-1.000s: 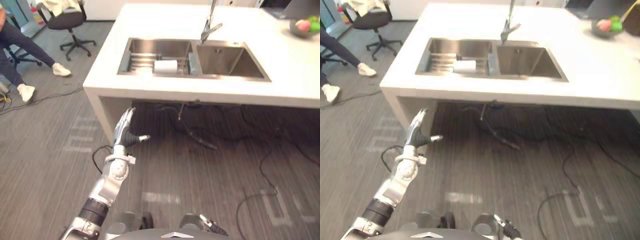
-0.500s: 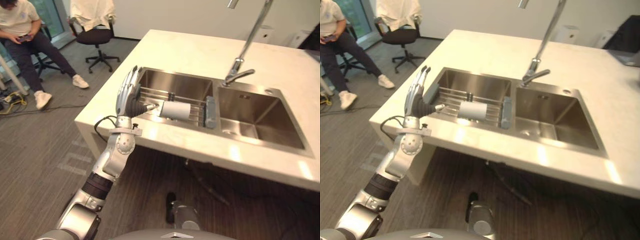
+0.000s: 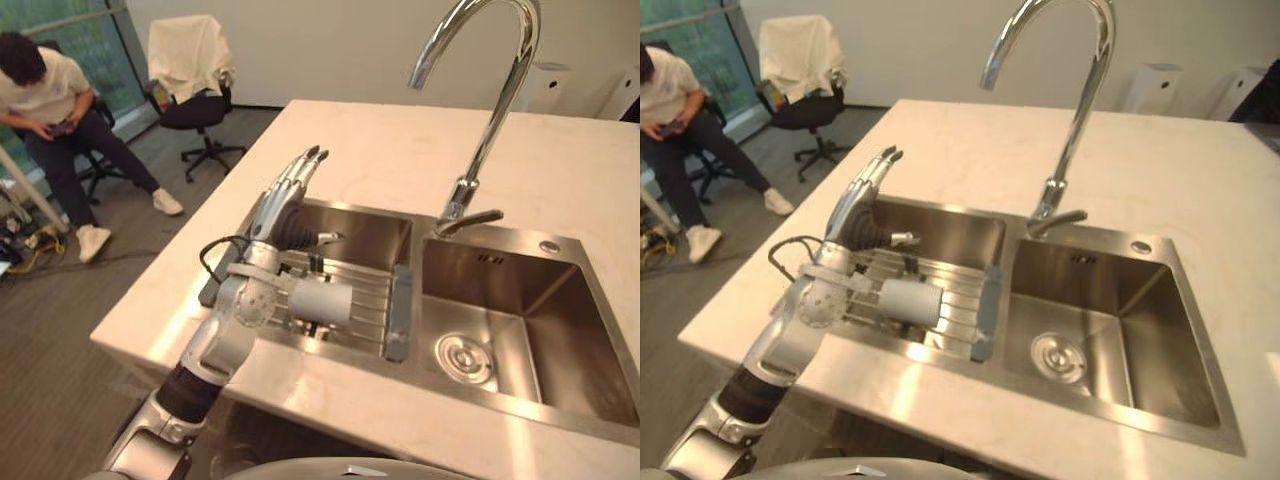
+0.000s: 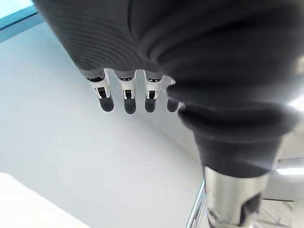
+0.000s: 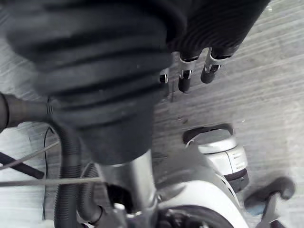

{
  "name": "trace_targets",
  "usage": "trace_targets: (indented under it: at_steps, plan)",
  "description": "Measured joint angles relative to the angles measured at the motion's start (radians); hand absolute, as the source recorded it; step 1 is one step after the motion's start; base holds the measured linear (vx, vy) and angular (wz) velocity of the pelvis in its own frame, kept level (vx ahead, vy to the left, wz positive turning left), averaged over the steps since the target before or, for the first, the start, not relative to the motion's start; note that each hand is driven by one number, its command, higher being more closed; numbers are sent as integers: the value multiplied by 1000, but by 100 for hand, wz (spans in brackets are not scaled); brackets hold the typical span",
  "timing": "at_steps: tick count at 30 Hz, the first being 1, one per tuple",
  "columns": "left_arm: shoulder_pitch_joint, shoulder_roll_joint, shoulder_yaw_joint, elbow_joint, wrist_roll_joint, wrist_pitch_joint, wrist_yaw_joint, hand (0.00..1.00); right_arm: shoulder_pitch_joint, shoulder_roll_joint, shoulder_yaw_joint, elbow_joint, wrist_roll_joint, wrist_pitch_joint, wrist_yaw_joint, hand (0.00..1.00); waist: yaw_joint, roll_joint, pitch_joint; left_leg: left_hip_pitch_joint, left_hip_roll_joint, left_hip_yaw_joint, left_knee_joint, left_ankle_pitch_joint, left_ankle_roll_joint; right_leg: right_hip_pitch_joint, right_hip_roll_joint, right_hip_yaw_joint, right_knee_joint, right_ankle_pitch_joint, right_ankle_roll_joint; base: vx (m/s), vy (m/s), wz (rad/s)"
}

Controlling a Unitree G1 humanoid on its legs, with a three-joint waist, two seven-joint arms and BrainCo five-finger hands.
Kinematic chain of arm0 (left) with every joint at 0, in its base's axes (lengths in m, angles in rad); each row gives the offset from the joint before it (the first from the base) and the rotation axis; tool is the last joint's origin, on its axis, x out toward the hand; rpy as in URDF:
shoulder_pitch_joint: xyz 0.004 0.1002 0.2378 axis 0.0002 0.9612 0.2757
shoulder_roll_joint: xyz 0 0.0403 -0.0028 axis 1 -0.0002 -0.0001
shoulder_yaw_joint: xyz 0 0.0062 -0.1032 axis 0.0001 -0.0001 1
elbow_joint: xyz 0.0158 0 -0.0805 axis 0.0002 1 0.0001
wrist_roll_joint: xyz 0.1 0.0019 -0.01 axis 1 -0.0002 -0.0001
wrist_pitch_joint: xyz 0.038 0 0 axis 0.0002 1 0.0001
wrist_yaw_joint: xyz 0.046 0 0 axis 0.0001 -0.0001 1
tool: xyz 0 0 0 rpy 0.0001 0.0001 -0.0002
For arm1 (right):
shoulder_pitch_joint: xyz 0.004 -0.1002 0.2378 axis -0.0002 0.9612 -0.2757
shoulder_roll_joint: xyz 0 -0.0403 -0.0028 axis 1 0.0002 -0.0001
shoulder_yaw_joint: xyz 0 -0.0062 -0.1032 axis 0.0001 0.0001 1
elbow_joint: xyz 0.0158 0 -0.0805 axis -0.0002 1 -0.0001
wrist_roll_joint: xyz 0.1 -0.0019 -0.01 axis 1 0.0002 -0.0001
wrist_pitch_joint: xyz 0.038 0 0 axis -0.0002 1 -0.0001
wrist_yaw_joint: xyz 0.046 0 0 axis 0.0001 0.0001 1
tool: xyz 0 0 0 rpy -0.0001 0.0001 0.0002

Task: Walk over to the sink, pick up the cup, carry it to the dishwasher, place the cup inside the dishwasher, then close the dishwasher door

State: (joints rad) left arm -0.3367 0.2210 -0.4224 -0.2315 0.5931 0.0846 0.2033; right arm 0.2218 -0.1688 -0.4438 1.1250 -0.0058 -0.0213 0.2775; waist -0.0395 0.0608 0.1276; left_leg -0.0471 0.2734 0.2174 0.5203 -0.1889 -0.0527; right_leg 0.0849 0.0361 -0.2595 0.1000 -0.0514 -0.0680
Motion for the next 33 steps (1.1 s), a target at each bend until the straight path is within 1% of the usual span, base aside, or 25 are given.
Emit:
trace_targets:
  at_steps: [1, 2, 3, 5, 7, 9, 10, 13, 15, 16, 19, 20, 21, 22, 23, 24, 25, 26, 27, 28, 29, 30, 31, 32, 33]
  plan:
    - [-6, 7, -7, 5, -1, 1, -1, 0, -12, -3, -2, -1, 3, 6, -1, 0, -7, 3, -2, 17, -22, 2, -100, 64, -8, -2, -1, 7, 12, -3, 5, 232, 85, -38]
    - [-6, 8, -10, 9, -1, 1, -3, 0, -16, -4, -2, -1, 4, 8, -1, 0, -14, 8, -6, 26, -31, 3, -150, 108, -7, -4, 0, 10, 18, -6, 11, 234, 132, -10]
    - [-7, 13, -11, 12, -3, 1, -12, 0, -26, -5, -12, 0, 12, 16, -4, 0, -32, 13, -12, 59, -47, 15, -235, 116, -25, -11, -6, 12, 42, -17, 26, 187, 119, 3]
    - [-25, 18, -11, 12, -11, 0, -14, 0, -33, 3, -16, 0, 20, 24, -5, 0, -45, 0, -8, 124, -87, 30, -363, 139, -38, -23, -31, 12, 68, -34, 46, 174, 162, 15]
    - [-35, 32, -11, 11, -21, -8, -14, 0, -36, 12, -52, 0, 21, 25, -5, 0, -45, -2, -8, 155, -109, 31, -432, 147, -42, -32, -49, 14, 81, -45, 59, 88, 161, 17]
    - [-34, 56, -12, 14, -26, -9, -16, 0, -32, 13, -63, 2, 20, 25, -4, 0, -47, -4, -7, 175, -141, 31, -473, 154, -32, -31, -76, 20, 96, -52, 69, -2, 163, 12]
    - [-34, 65, -11, 13, -42, -22, -16, 0, -32, 17, -78, 3, 20, 25, -4, 0, -46, -10, -6, 185, -165, 30, -495, 161, -21, -31, -98, 24, 105, -61, 83, -35, 116, 7]
    - [-32, 72, -12, 13, -46, -42, -34, 0, -33, 17, -78, 14, 33, 26, -4, 0, -46, -22, -4, 210, -199, 29, -538, 175, 0, -32, -127, 32, 121, -66, 98, -67, 133, 5]
    - [-32, 74, -12, 10, -52, -50, -46, 0, -34, 19, -78, 26, 51, 28, -6, 0, -45, -36, -5, 222, -215, 36, -561, 183, 11, -40, -138, 45, 116, -60, 111, -84, 108, -16]
    - [-28, 77, -10, 5, -60, -55, -65, 0, -34, 19, -77, 30, 59, 29, -10, 0, -40, -42, -11, 228, -222, 58, -580, 188, 8, -54, -139, 66, 110, -52, 119, -78, 107, -34]
    - [-19, 92, -7, 2, -59, -68, -110, 0, -42, 27, -73, 29, 43, 28, -31, 0, -41, -53, -11, 233, -232, 118, -603, 190, 14, -87, -138, 112, 86, -24, 139, -40, 103, -58]
    - [-17, 96, -7, 2, -59, -71, -118, 0, -42, 32, -73, 29, 36, 26, -36, 0, -44, -56, -9, 234, -233, 127, -600, 189, 16, -87, -141, 108, 80, -26, 133, -40, 121, -46]
    - [-14, 95, -6, 0, -58, -75, -133, 0, -42, 45, -73, 29, 32, 25, -42, 0, -45, -66, -10, 234, -233, 145, -593, 186, 21, -87, -162, 57, 72, -33, 121, -1, 106, -46]
    - [-3, 95, 10, -22, -58, -79, -155, 0, -39, 50, -77, 29, 35, 25, -48, 0, -43, -64, -14, 231, -226, 180, -576, 186, 35, -86, -194, -34, 77, -45, 72, 32, 143, -55]
    - [6, 96, 25, -38, -58, -83, -164, 0, -40, 49, -76, 29, 35, 25, -48, 0, -39, -71, -12, 230, -222, 200, -565, 178, 36, -88, -212, -83, 85, -49, 40, 47, 101, -80]
    - [12, 96, 45, -56, -58, -84, -173, 0, -45, 47, -73, 30, 36, 27, -47, 0, -23, -81, -13, 222, -210, 237, -535, 158, 38, -96, -242, -168, 102, -38, -26, 50, 77, -97]
    - [16, 95, 63, -62, -58, -85, -186, 0, -49, 44, -75, 31, 37, 34, -47, 0, -7, -82, -15, 219, -194, 278, -517, 142, 37, -104, -262, -228, 126, -40, -68, 35, 25, -99]
    - [17, 94, 71, -61, -58, -85, -191, 0, -50, 43, -76, 31, 37, 40, -47, 0, -2, -78, -12, 218, -189, 294, -506, 132, 34, -108, -273, -250, 150, -45, -63, 20, -2, -90]
    - [19, 106, 81, -59, -58, -84, -196, 0, -49, 45, -73, 32, 36, 51, -45, 0, 1, -97, -15, 218, -186, 318, -469, 106, 26, -106, -285, -272, 155, -29, -23, 11, -6, -61]
    - [23, 119, 86, -59, -58, -85, -198, 0, -48, 48, -70, 33, 34, 53, -42, 0, 1, -104, -19, 217, -182, 326, -442, 88, 19, -97, -277, -266, 124, 14, 27, 6, -26, -66]
    - [43, 120, 100, -60, -58, -85, -198, 0, -49, 45, -69, 35, 13, 57, -43, 0, 0, -88, -23, 206, -155, 341, -394, 54, 7, -54, -236, -248, 30, 61, 94, -20, -33, -61]
    - [57, 119, 107, -62, -58, -86, -199, 0, -47, 33, -68, 35, 0, 61, -41, 0, 1, -77, -33, 198, -129, 362, -359, 23, -6, -20, -198, -244, -76, 105, 96, -18, -21, -57]
    - [59, 119, 107, -62, -58, -86, -199, 0, -45, 30, -67, 35, 0, 62, -40, 0, 1, -71, -35, 192, -123, 368, -350, 14, -12, -8, -186, -240, -122, 128, 94, -25, 10, -41]
    - [58, 119, 110, -63, -58, -88, -204, 0, -45, 28, -66, 35, 0, 65, -40, 0, -1, -60, -36, 176, -122, 375, -342, 10, -15, 1, -172, -233, -183, 169, 95, 13, 20, -25]
    - [59, 116, 112, -63, -58, -89, -207, 0, -45, 20, -65, 34, 0, 66, -39, 0, 1, -50, -35, 169, -120, 383, -331, 9, -14, -12, -169, -218, -189, 184, 101, 21, 37, -26]
